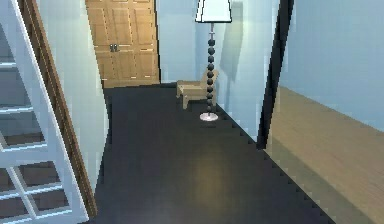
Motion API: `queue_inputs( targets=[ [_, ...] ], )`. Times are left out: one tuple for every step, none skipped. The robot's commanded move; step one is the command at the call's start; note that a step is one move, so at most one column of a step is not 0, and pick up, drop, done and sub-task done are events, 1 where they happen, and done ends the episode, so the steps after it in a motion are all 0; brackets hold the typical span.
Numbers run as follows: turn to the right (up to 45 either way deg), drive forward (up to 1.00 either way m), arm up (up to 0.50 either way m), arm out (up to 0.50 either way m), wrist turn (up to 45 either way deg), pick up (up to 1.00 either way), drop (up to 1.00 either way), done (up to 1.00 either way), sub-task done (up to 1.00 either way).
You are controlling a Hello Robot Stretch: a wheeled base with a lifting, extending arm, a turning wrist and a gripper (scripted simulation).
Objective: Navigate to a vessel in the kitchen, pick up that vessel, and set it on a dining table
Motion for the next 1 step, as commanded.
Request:
queue_inputs(
  targets=[
    [0.0,0.00,0.00,0.00,45.0,0.00,0.00,0.00,0.00]
  ],
)
